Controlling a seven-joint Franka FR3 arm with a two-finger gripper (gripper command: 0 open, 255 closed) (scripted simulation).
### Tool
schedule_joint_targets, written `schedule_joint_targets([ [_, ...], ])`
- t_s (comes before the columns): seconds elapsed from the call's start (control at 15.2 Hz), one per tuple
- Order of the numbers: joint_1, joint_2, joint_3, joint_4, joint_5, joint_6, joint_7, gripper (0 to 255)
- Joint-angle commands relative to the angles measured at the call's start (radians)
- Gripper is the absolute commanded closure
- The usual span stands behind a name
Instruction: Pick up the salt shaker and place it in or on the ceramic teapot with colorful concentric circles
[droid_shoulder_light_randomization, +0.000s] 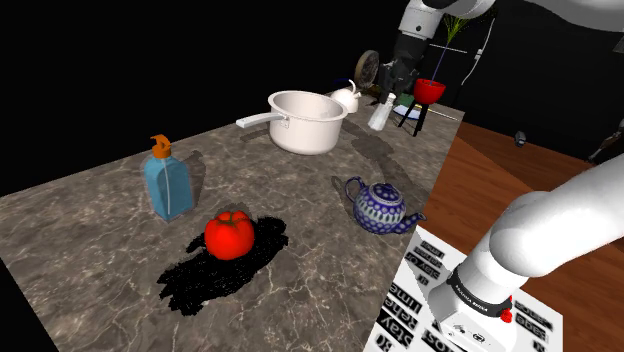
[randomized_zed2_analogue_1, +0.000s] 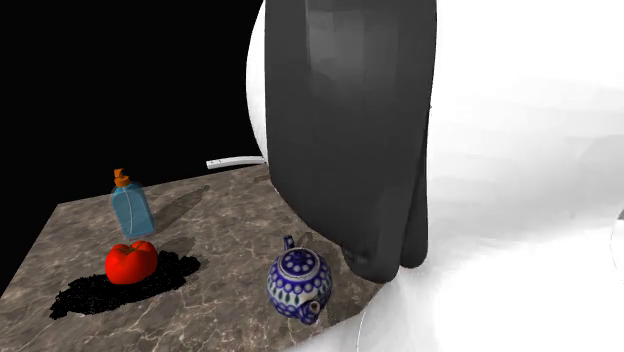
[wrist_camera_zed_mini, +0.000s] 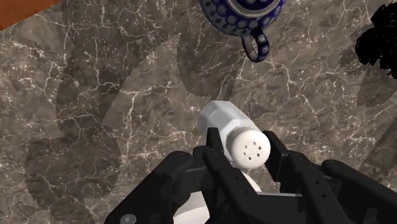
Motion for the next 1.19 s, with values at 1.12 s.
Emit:
schedule_joint_targets([
  [1.12, 0.041, -0.457, 0.147, -0.375, 0.059, -0.073, 0.173, 255],
])
